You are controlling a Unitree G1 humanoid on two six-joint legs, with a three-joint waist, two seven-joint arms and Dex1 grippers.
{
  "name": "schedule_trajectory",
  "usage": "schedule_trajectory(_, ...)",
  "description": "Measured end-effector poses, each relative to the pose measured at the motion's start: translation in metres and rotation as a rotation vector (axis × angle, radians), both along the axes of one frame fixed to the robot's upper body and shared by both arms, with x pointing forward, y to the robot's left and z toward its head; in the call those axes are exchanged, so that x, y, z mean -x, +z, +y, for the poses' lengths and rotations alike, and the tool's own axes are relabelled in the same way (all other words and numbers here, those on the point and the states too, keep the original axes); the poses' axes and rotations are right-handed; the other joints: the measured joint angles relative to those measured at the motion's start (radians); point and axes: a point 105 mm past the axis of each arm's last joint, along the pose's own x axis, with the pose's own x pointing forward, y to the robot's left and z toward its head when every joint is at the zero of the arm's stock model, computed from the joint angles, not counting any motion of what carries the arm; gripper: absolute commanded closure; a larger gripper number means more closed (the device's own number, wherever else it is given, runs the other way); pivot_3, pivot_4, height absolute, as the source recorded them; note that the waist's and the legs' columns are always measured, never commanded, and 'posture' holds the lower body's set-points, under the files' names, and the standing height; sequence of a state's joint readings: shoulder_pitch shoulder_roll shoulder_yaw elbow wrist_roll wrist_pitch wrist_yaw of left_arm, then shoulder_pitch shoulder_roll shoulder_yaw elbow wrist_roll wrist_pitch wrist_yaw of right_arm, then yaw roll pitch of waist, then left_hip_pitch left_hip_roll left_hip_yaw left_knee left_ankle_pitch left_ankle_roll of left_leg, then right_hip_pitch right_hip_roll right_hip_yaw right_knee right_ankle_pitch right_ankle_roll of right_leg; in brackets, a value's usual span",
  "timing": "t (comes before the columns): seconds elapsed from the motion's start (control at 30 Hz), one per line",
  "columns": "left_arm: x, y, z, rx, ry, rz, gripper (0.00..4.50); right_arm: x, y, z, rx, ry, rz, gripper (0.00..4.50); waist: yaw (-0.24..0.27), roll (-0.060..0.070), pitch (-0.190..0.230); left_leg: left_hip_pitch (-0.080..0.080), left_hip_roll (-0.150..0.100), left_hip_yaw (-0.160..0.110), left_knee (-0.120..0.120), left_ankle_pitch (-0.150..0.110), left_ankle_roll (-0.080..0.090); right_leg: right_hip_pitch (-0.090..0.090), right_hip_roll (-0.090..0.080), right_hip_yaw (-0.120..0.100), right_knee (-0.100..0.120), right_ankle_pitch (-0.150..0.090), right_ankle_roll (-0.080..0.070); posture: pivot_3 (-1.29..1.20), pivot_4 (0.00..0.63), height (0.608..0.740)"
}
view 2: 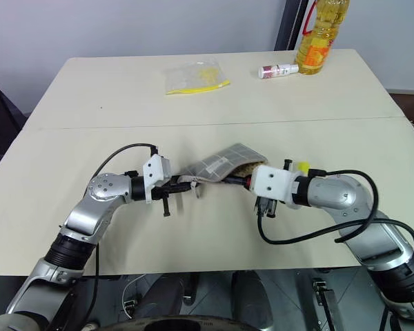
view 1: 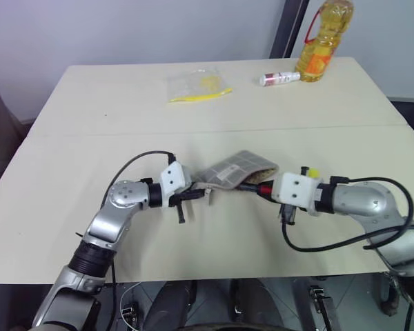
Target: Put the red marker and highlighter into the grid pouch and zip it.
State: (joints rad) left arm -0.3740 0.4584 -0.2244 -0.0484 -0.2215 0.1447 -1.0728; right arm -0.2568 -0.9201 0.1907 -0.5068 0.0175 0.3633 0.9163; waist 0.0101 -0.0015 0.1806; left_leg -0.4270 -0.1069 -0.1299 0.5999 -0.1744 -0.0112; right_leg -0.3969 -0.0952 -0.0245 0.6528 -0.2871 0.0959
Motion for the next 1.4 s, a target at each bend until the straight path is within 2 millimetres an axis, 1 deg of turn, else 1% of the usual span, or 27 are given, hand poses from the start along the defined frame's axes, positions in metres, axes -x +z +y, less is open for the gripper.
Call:
schedule_trajectory(0.1, 0.005, 0.002, 0.005, -0.038, -0.037, -0.014, 4.5, 0.0, 0.001, 0.009, 0.013, 0.049, -0.009, 4.16, -0.001, 0.0, 0.0, 0.0, 0.0, 0.0, -0.001, 0.0, 0.0, 0.0, 0.0, 0.0, 0.0, 0.0, 0.0, 0.0, 0.15, 0.74)
schedule_trajectory(0.2, 0.007, 0.003, 0.008, -0.065, -0.057, -0.021, 4.5, -0.003, 0.0, 0.014, 0.01, 0.064, -0.013, 4.16, 0.001, 0.0, 0.0, 0.0, 0.0, 0.0, -0.001, 0.0, 0.0, 0.0, 0.0, 0.0, -0.001, 0.0, 0.0, 0.0, 0.15, 0.74)
schedule_trajectory(0.27, 0.008, 0.003, 0.008, -0.066, -0.06, -0.021, 4.5, -0.006, 0.0, 0.012, 0.01, 0.055, -0.01, 3.11, 0.004, 0.0, 0.0, 0.0, 0.0, 0.0, -0.001, 0.0, 0.0, 0.0, 0.0, 0.0, -0.001, 0.0, 0.0, 0.0, 0.15, 0.74)
schedule_trajectory(0.3, 0.008, 0.003, 0.008, -0.065, -0.06, -0.02, 4.5, -0.006, 0.001, 0.011, 0.003, 0.046, -0.009, 2.75, 0.004, 0.0, 0.0, 0.0, 0.0, -0.001, -0.001, 0.0, 0.0, 0.0, 0.0, 0.0, -0.001, 0.0, 0.0, 0.0, 0.15, 0.74)
schedule_trajectory(0.4, 0.006, 0.004, 0.005, -0.041, -0.045, -0.023, 4.5, -0.014, 0.014, -0.001, -0.061, -0.042, -0.019, 1.2, 0.003, 0.0, 0.0, 0.0, 0.0, -0.001, 0.0, 0.0, 0.0, 0.0, 0.0, 0.0, -0.001, 0.0, 0.0, 0.0, 0.15, 0.74)
schedule_trajectory(0.43, 0.004, 0.006, 0.004, -0.026, -0.031, -0.025, 4.5, -0.016, 0.019, -0.009, -0.091, -0.087, -0.022, 1.2, 0.004, 0.0, 0.0, 0.0, 0.0, -0.001, -0.001, 0.0, 0.0, 0.0, 0.0, 0.0, -0.001, 0.0, 0.0, 0.0, 0.15, 0.74)
schedule_trajectory(0.5, 0.0, 0.007, 0.002, 0.009, 0.003, -0.021, 4.5, -0.018, 0.023, -0.025, -0.148, -0.178, -0.001, 1.2, 0.006, 0.0, 0.0, 0.0, 0.0, -0.001, -0.001, 0.0, 0.0, 0.001, 0.0, -0.001, -0.001, 0.0, 0.0, 0.0, 0.15, 0.74)
schedule_trajectory(0.57, -0.007, 0.007, -0.003, 0.058, 0.055, -0.001, 4.5, -0.021, 0.025, -0.041, -0.251, -0.292, 0.013, 1.2, 0.005, 0.0, 0.0, 0.0, -0.001, -0.001, 0.0, 0.0, 0.0, 0.001, 0.0, -0.001, -0.001, 0.0, 0.0, 0.0, 0.15, 0.74)
schedule_trajectory(0.6, -0.011, 0.008, -0.007, 0.088, 0.079, 0.007, 4.5, -0.024, 0.025, -0.054, -0.303, -0.371, 0.013, 1.2, 0.006, 0.0, 0.0, 0.0, -0.001, -0.002, 0.0, 0.0, 0.0, 0.001, 0.0, -0.001, -0.001, 0.0, 0.0, 0.0, 0.15, 0.74)
schedule_trajectory(0.67, -0.017, 0.008, -0.014, 0.139, 0.12, 0.017, 4.5, -0.03, 0.017, -0.089, -0.358, -0.562, 0.017, 1.2, 0.006, 0.0, 0.0, 0.0, -0.001, -0.001, 0.001, 0.0, 0.0, 0.002, 0.0, -0.001, -0.001, 0.0, 0.0, 0.0, 0.15, 0.74)
schedule_trajectory(0.73, -0.022, 0.009, -0.019, 0.173, 0.156, 0.024, 4.5, -0.032, 0.007, -0.115, -0.401, -0.725, 0.026, 1.2, 0.005, 0.0, 0.0, 0.0, -0.001, -0.001, 0.001, 0.0, 0.001, 0.002, 0.0, -0.001, -0.001, 0.0, 0.001, 0.0, 0.15, 0.74)
schedule_trajectory(0.77, -0.025, 0.008, -0.023, 0.195, 0.173, 0.033, 4.5, -0.032, -0.003, -0.129, -0.427, -0.823, 0.042, 1.2, 0.005, 0.0, 0.0, 0.0, -0.001, -0.001, 0.001, 0.0, 0.001, 0.002, 0.0, -0.001, -0.001, 0.0, 0.0, 0.0, 0.15, 0.74)
schedule_trajectory(0.8, -0.027, 0.007, -0.025, 0.206, 0.186, 0.041, 4.5, -0.031, -0.012, -0.139, -0.448, -0.898, 0.065, 1.2, 0.003, 0.0, 0.0, 0.0, -0.001, -0.001, 0.001, 0.0, 0.001, 0.002, 0.0, -0.001, 0.0, 0.0, 0.0, 0.0, 0.15, 0.74)
schedule_trajectory(0.87, -0.029, 0.004, -0.029, 0.206, 0.197, 0.048, 4.5, -0.028, -0.025, -0.148, -0.466, -0.985, 0.1, 1.2, 0.0, 0.001, -0.001, 0.0, -0.001, -0.001, 0.001, 0.0, 0.001, 0.001, 0.0, -0.001, 0.001, 0.0, 0.0, 0.0, 0.15, 0.74)
schedule_trajectory(0.93, -0.032, 0.003, -0.033, 0.211, 0.205, 0.044, 4.5, -0.024, -0.03, -0.154, -0.561, -1.073, 0.139, 1.2, 0.002, 0.001, -0.001, 0.001, 0.0, -0.001, 0.001, 0.0, 0.001, 0.002, 0.001, -0.002, 0.001, 0.0, 0.0, 0.0, 0.15, 0.74)
schedule_trajectory(1.03, -0.035, 0.002, -0.037, 0.217, 0.211, 0.047, 4.5, -0.016, -0.034, -0.153, -0.656, -1.137, 0.208, 1.2, 0.003, 0.001, -0.001, 0.001, -0.001, -0.001, 0.003, 0.0, 0.001, 0.003, 0.001, -0.002, 0.001, 0.0, 0.0, 0.0, 0.15, 0.74)
schedule_trajectory(1.17, -0.037, 0.001, -0.038, 0.216, 0.212, 0.046, 4.5, -0.004, -0.041, -0.139, -0.669, -1.127, 0.286, 1.2, 0.003, 0.001, -0.001, 0.001, -0.001, -0.001, 0.006, -0.001, 0.002, 0.004, 0.001, -0.002, 0.001, 0.0, 0.001, 0.0, 0.15, 0.74)
schedule_trajectory(1.27, -0.038, 0.0, -0.038, 0.212, 0.211, 0.047, 4.5, -0.003, -0.048, -0.131, -0.673, -1.129, 0.326, 1.2, 0.003, 0.001, -0.001, 0.0, -0.001, -0.001, 0.008, -0.001, 0.002, 0.005, 0.001, -0.002, 0.001, 0.0, 0.0, 0.0, 0.15, 0.74)
schedule_trajectory(1.4, -0.038, 0.0, -0.038, 0.214, 0.205, 0.038, 4.5, -0.003, -0.048, -0.129, -0.665, -1.147, 0.327, 1.2, 0.003, 0.001, -0.001, 0.0, -0.001, -0.001, 0.008, -0.001, 0.003, 0.005, 0.0, -0.002, 0.001, 0.0, 0.0, 0.0, 0.15, 0.74)
